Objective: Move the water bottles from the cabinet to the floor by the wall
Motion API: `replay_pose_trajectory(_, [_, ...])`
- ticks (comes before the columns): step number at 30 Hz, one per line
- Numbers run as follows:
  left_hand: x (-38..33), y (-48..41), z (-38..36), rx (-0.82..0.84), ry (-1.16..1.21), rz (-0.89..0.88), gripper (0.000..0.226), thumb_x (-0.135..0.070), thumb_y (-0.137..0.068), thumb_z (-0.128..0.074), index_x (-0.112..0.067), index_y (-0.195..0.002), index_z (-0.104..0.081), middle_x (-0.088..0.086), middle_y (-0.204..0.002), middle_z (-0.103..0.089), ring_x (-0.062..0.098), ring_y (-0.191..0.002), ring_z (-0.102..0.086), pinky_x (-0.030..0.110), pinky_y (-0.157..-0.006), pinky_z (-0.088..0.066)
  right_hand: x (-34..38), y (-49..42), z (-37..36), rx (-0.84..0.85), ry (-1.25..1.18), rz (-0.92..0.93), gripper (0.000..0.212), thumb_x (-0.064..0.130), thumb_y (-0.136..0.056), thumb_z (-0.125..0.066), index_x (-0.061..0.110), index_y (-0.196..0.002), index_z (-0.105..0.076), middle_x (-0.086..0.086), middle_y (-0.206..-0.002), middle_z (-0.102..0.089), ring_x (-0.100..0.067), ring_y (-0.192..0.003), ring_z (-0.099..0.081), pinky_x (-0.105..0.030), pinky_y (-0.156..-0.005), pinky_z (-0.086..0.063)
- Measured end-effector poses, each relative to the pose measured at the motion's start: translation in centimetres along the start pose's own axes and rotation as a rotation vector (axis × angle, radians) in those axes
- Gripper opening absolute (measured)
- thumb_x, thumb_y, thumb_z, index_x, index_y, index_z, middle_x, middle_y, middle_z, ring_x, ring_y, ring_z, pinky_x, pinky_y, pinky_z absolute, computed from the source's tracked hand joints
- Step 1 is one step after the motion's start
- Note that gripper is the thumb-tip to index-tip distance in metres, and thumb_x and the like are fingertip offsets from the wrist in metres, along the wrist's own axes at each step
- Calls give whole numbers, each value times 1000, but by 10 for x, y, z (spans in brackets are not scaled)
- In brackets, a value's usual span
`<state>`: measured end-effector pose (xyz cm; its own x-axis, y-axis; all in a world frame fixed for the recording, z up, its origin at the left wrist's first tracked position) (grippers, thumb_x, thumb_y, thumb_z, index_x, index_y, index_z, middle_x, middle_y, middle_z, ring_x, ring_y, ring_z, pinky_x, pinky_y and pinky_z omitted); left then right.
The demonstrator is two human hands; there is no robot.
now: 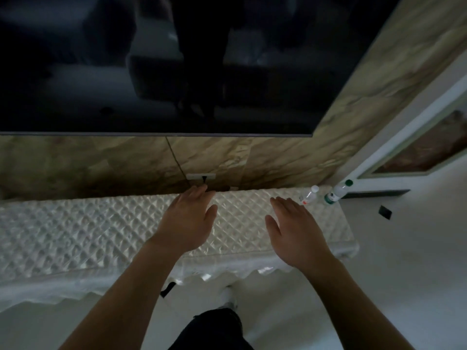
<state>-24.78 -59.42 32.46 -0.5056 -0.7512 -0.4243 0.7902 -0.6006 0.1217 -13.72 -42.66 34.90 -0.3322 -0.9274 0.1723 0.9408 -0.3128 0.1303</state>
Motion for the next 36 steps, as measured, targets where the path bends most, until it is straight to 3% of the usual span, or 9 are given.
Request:
replay_pose_trajectory(3, [-33,-38,-11,29,-3,-33,50,-42,-100,-31,-24,-147,-36,-1,-157,-27,17,-145,-21,35,-118,-16,-41,-20,10,-7,-22,-43,64,46,-93,-21,11,-143,-40,-9,-145,-46,-24,-136,-38,-43,-115,-28])
replay_pose_trajectory(8, [-85,-90,-18,68,-21,-100,60,-50,-94,-20,-26,-147,-36,-2,-157,-27,15,-145,-21,35,-118,-16,-99,-43,30,-1,-62,-112,55,42,-100,-29,14,-146,-34,-6,-151,-39,-22,-142,-30,-42,-117,-23])
replay_pose_trajectory(13, [-122,-123,-27,81,-17,-93,50,-42,-101,-31,-26,-148,-33,-4,-158,-24,13,-146,-17,35,-120,-12,-147,-60,49,-46,-63,-126,63,49,-95,-18,14,-144,-38,-7,-147,-44,-22,-138,-36,-41,-116,-27])
replay_pose_trajectory(19, [-162,-139,-42,69,-40,-68,50,-44,-101,-29,-26,-147,-34,-3,-157,-27,15,-145,-19,34,-117,-13,-206,-68,62,-60,-83,-120,53,41,-99,-30,12,-143,-39,-8,-146,-45,-23,-137,-37,-40,-115,-28])
replay_pose_trajectory(25, [-220,-141,-67,25,-45,6,53,-45,-99,-28,-25,-147,-36,-2,-157,-28,16,-144,-22,35,-118,-16,-267,-65,72,-68,-77,-24,52,39,-99,-36,10,-141,-42,-9,-143,-48,-24,-133,-42,-36,-111,-29])
replay_pose_trajectory(31, [-281,-129,-101,-33,-7,126,50,-42,-100,-32,-25,-147,-35,-1,-158,-26,16,-146,-18,36,-119,-16,-324,-57,82,-52,-49,143,43,36,-97,-41,10,-130,-50,-7,-123,-59,-23,-112,-53,-37,-96,-40])
replay_pose_trajectory(36, [-322,-113,-118,-84,-5,215,50,-41,-101,-32,-23,-147,-35,0,-157,-28,17,-145,-22,36,-118,-18,-359,-50,85,8,-42,246,45,37,-98,-38,12,-134,-46,-6,-128,-55,-22,-116,-49,-36,-98,-37])
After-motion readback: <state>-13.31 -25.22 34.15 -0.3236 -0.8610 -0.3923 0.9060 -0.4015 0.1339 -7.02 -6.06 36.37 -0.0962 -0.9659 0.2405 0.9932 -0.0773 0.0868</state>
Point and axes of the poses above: each hand's wrist, its own y-axis away from the middle knuckle, its own z-axis out of the back of the hand, x = y × z, the point moved 10 cm from there along -y, towards the middle knuckle
